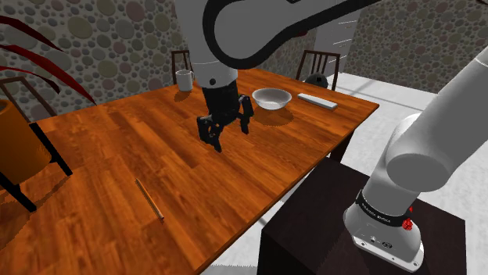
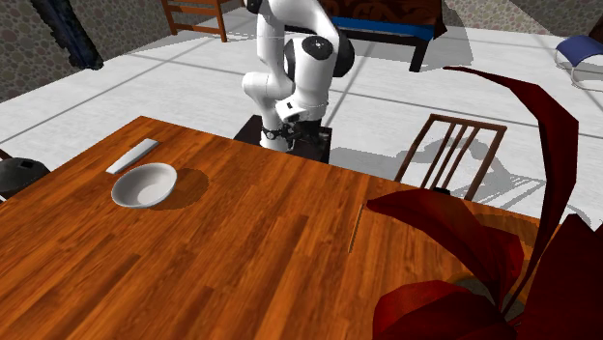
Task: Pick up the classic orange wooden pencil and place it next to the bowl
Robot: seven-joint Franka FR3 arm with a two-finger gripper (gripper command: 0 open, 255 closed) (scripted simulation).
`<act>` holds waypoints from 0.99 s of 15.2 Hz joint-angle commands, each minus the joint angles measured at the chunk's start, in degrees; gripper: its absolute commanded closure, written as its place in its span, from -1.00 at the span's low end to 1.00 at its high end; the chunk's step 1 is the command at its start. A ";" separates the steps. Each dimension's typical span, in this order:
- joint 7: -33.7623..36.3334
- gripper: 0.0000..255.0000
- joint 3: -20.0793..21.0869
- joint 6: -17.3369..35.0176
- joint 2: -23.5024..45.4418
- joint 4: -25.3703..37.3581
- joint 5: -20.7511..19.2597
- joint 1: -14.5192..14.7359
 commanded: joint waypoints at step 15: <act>26.97 -1.00 5.52 -4.61 43.27 37.08 -27.14 15.03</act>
